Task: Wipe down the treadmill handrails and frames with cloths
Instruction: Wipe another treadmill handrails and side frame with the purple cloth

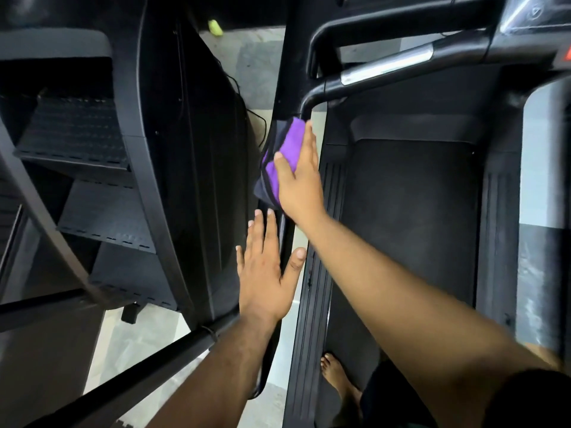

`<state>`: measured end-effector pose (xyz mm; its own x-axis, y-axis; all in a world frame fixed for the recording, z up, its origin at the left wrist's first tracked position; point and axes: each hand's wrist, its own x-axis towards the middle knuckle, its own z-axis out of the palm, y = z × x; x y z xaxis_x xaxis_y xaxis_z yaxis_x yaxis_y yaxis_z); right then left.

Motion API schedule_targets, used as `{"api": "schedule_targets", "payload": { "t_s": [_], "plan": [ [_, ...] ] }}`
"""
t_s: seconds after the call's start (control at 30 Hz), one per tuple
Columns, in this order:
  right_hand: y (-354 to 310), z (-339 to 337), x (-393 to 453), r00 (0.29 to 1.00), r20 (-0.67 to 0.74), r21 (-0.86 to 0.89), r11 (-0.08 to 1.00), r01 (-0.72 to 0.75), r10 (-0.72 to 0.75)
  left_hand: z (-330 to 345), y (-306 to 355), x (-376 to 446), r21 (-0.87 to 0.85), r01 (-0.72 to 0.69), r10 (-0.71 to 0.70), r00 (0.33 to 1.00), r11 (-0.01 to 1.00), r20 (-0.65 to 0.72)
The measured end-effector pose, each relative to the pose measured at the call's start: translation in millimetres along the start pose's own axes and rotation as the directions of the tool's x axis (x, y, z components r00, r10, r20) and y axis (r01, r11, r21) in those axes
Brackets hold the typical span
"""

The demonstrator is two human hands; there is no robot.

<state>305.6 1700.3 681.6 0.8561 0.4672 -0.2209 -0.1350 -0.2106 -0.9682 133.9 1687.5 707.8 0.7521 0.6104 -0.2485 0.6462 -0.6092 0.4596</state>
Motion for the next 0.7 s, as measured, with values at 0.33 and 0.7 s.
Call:
{"api": "schedule_targets", "payload": {
  "t_s": [0.33,0.7],
  "plan": [
    [13.9,-11.9,-44.2,0.963,0.182,-0.369,0.895,0.252,-0.196,1.2,-2.5,-0.1,-0.038,0.005,-0.006,1.000,0.999,-0.015],
    [-48.9,-32.3,68.3,0.946,0.177,-0.859,0.427,0.284,-0.273,-5.1,2.5,-1.6,-0.026,0.014,-0.014,1.000,1.000,0.026]
  ]
}}
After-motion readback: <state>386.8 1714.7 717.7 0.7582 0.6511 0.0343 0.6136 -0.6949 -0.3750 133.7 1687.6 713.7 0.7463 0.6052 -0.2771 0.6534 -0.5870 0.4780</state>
